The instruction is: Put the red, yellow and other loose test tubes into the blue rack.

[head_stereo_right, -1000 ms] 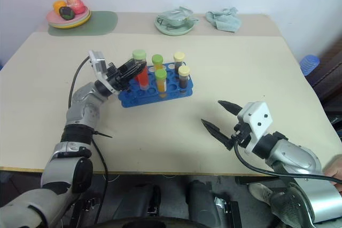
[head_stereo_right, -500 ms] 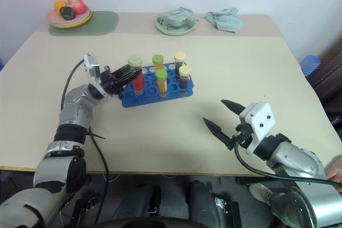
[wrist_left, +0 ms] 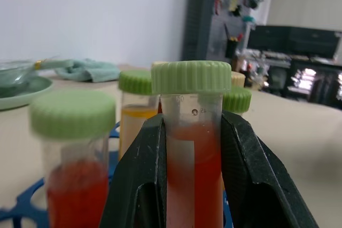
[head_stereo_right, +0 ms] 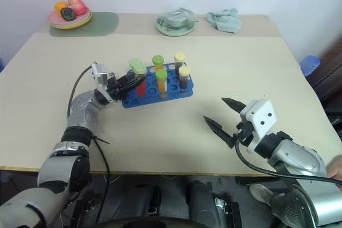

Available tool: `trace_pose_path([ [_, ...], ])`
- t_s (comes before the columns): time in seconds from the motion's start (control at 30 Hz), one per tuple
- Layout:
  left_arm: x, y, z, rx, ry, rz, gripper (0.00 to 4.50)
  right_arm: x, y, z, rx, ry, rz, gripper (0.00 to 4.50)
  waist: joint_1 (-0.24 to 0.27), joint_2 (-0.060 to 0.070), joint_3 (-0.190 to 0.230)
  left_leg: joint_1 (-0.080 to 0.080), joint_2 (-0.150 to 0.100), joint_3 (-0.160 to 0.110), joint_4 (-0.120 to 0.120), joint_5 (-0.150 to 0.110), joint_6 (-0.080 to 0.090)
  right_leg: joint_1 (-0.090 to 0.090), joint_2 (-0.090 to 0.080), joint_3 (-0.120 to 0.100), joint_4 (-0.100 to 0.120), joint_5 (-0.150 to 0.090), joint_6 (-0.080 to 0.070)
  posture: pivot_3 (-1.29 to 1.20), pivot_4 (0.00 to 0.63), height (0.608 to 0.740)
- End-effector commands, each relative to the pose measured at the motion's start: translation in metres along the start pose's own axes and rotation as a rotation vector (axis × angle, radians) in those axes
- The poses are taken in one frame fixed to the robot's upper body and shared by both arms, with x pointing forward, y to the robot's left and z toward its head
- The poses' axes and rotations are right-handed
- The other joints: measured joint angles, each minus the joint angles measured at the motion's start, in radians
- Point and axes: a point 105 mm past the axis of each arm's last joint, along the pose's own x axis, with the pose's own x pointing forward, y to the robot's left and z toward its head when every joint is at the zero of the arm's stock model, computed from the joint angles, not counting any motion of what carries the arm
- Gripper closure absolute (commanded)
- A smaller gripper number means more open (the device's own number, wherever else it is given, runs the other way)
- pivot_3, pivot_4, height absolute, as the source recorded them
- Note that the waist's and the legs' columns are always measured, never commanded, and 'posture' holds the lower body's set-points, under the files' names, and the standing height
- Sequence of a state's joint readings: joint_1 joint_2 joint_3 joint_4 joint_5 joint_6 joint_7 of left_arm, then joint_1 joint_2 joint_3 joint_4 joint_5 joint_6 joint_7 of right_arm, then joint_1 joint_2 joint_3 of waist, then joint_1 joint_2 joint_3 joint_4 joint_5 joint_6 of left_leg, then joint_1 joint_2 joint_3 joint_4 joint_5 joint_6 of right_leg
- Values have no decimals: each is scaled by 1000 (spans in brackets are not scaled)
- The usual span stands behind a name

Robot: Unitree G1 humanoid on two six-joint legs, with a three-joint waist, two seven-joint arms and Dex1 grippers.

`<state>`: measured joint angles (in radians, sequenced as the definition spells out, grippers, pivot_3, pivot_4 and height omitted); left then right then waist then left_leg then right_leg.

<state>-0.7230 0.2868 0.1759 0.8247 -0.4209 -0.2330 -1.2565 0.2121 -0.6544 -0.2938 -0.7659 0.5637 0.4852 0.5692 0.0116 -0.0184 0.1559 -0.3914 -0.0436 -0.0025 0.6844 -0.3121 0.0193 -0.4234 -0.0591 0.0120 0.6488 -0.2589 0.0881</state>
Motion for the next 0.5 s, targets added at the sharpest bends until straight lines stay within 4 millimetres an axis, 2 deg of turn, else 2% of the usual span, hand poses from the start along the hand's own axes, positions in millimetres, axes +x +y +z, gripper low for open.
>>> trace_pose_path([
  [0.03,0,0,-6,-1,11,14,3735,-3,0,12,-49,-33,3,723,0,0,0,0,0,0,0,0,0,0,0,0,0,0,0,0,150,740],
  [0.23,-2,-4,-4,-56,-54,4,3735,-5,-1,9,-47,-27,2,723,0,0,0,0,0,0,0,0,0,0,0,0,0,0,0,0,150,740],
  [0.43,-4,-1,-3,-31,-53,57,791,-7,-3,3,-47,-23,8,723,-3,0,0,0,0,0,0,0,1,0,0,0,0,0,0,0,150,740],
  [0.5,-4,-1,-1,2,-50,71,791,-7,-3,1,-47,-25,12,723,-3,0,0,0,0,0,0,0,1,0,0,0,0,0,0,0,150,740],
])
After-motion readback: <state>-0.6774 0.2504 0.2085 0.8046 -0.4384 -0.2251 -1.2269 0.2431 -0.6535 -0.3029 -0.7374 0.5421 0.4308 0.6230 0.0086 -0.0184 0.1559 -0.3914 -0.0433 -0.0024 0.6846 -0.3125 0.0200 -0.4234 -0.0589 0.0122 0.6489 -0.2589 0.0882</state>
